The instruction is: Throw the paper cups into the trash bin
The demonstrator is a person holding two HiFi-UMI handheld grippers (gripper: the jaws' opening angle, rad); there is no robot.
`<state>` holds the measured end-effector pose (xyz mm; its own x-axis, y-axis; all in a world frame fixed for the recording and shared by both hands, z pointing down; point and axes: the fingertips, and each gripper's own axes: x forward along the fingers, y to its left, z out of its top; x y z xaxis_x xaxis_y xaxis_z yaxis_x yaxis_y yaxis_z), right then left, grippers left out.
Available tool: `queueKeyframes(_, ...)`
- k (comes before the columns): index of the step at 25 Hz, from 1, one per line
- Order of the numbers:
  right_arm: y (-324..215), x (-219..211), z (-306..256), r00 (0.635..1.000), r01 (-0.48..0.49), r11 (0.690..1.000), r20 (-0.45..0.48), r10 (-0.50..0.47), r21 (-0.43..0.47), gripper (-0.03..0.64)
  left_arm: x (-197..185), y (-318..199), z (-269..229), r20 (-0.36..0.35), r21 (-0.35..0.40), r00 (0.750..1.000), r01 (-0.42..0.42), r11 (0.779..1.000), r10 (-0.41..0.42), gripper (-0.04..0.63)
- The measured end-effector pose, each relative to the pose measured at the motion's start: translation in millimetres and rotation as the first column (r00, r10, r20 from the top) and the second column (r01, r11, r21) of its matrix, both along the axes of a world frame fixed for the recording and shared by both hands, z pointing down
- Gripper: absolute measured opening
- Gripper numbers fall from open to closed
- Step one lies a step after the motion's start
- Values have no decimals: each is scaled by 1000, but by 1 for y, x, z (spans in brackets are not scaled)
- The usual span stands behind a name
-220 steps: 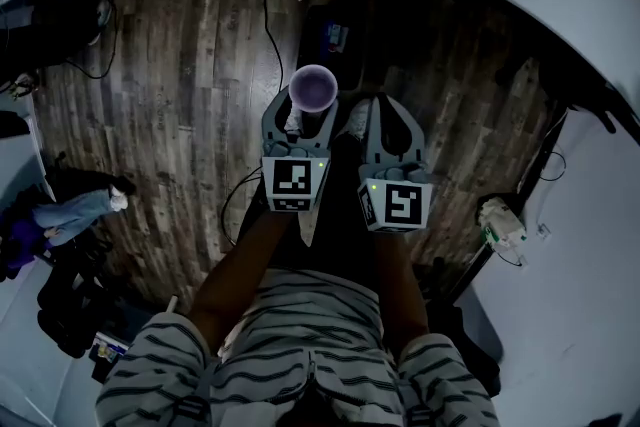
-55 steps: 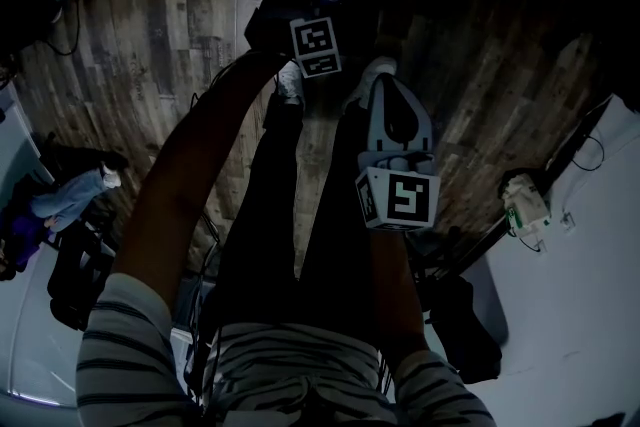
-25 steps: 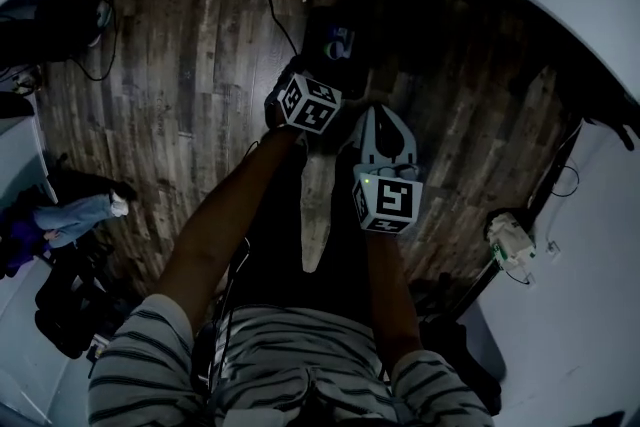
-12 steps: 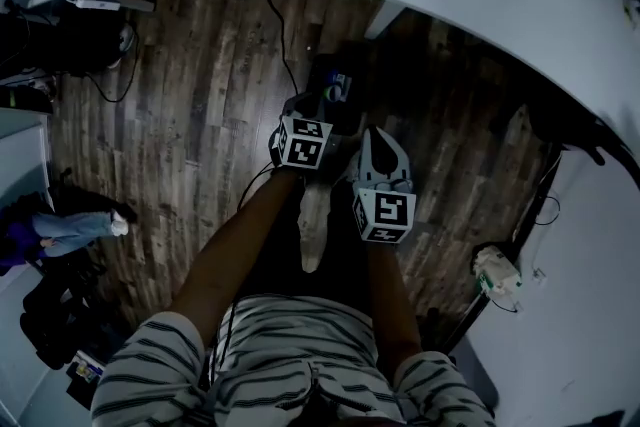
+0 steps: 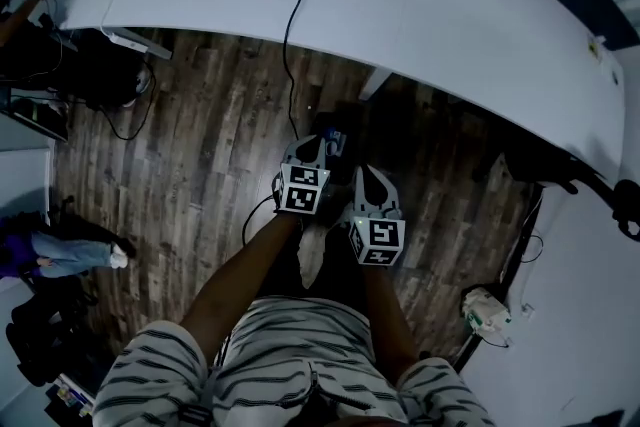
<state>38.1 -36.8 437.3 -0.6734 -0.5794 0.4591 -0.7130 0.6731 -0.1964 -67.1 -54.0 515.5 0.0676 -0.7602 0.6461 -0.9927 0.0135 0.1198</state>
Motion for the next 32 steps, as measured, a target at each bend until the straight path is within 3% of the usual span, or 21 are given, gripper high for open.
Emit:
queueKeyframes(9, -6, -6, -71, 999, 10, 998, 50, -13, 60, 9, 11, 9, -92, 7, 111, 1000, -28, 993, 28, 24)
queueKeyframes(18, -7, -9, -126, 995, 3, 992, 94, -15, 127, 9, 15, 20, -159, 61, 230, 996, -76, 970, 63, 24)
queueKeyframes(32, -11, -22, -167, 992, 16, 973, 115, -43, 229, 9, 2, 29, -218, 115, 350, 991, -108, 931, 71, 24)
